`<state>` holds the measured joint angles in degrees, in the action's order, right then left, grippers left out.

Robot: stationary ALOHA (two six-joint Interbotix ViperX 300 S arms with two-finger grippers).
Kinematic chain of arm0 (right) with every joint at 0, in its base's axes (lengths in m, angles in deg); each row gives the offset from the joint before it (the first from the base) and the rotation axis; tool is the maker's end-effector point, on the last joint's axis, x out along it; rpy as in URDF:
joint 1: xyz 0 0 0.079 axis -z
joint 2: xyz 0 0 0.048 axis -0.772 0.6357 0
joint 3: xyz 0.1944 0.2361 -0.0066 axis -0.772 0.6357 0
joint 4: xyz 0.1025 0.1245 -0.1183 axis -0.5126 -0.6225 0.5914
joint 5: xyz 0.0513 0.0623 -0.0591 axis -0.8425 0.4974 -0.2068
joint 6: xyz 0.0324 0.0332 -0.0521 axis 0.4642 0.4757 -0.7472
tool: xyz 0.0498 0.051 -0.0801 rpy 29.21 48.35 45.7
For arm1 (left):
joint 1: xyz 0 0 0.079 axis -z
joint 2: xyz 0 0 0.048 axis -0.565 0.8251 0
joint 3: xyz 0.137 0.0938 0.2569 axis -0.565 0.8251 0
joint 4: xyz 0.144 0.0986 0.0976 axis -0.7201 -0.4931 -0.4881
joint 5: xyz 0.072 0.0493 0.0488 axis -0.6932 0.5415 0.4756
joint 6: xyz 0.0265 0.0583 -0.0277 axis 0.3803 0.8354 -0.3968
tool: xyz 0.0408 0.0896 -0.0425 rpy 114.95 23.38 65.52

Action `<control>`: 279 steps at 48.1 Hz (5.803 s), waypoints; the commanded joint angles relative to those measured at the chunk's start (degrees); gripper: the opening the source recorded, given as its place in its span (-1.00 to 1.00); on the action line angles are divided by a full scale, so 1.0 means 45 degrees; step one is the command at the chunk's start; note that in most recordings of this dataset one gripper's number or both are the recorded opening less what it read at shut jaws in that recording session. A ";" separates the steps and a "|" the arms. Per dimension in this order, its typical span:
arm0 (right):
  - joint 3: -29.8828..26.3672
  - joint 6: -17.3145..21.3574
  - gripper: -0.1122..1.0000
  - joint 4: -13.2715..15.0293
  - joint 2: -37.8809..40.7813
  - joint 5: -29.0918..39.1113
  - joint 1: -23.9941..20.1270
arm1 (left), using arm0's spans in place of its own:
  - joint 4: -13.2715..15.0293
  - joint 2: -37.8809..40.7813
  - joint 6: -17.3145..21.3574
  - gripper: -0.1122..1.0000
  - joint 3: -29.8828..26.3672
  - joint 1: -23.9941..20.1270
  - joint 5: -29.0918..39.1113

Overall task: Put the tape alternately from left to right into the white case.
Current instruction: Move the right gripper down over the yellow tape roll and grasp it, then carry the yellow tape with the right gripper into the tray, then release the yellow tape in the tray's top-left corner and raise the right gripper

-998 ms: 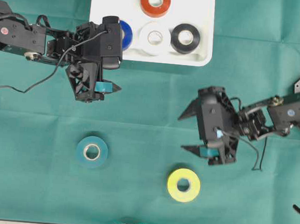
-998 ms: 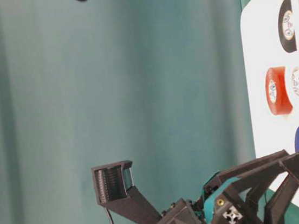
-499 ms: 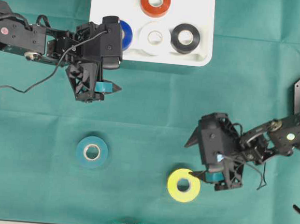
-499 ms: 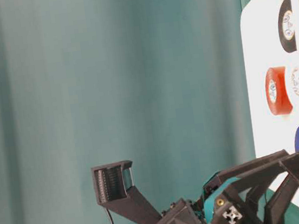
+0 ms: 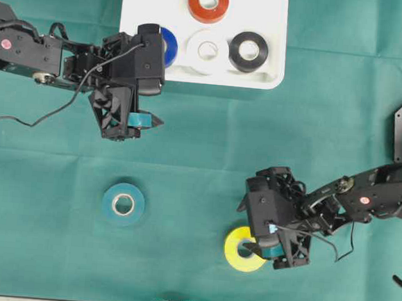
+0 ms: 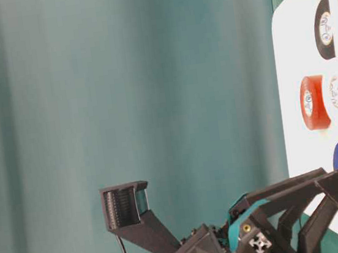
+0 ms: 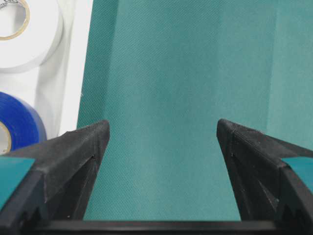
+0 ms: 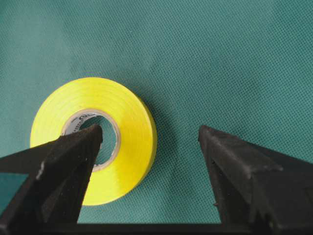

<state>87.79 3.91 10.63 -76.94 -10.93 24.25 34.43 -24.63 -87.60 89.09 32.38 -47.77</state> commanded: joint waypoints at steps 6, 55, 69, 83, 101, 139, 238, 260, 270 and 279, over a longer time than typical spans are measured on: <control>-0.0410 0.0039 0.73 -0.0020 0.0215 -0.0059 -0.0078 | 0.0020 -0.0176 -0.0039 0.67 -0.0254 0.0059 -0.0059; -0.0996 0.0039 -0.32 -0.0020 -0.0449 0.1172 -0.0176 | 0.0020 -0.0195 -0.0039 0.67 -0.0215 0.0098 0.0000; -0.1152 0.0020 -0.32 0.0137 -0.1738 0.2773 0.0391 | 0.0020 -0.0195 -0.0039 0.67 -0.0195 0.0117 0.0000; -0.1367 -0.0078 -0.32 0.0449 -0.2090 0.3828 0.2305 | 0.0020 -0.0195 -0.0039 0.67 -0.0020 0.0156 -0.0020; -0.1660 -0.0176 -0.32 0.2051 -0.2090 0.3770 0.4727 | 0.0020 -0.0215 -0.0059 0.66 0.0078 0.0332 -0.0078; -0.2637 -0.0215 -0.32 0.4297 -0.0625 0.0156 0.8965 | 0.0020 -0.0176 -0.0059 0.67 0.0195 0.0645 -0.0293; -0.4375 -0.0898 0.67 0.5840 0.2090 -0.1973 1.1074 | 0.0020 -0.0176 -0.0078 0.66 0.0508 0.0703 -0.0801; -0.2988 -0.0840 0.66 0.5840 0.0684 -0.2012 1.0137 | 0.0020 -0.0195 -0.0078 0.65 0.0488 0.0703 -0.0801; -0.2500 -0.0820 0.67 0.5840 0.0234 -0.2031 0.9316 | 0.0020 -0.0176 -0.0078 0.65 0.0508 0.0703 -0.0801; -0.2129 -0.0820 0.67 0.5801 -0.0078 -0.1992 0.8457 | 0.0020 -0.0195 -0.0078 0.65 0.0547 0.0684 -0.0781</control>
<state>78.30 0.13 36.91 -75.18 -19.63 63.80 34.43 -24.63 -87.95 92.08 35.28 -50.94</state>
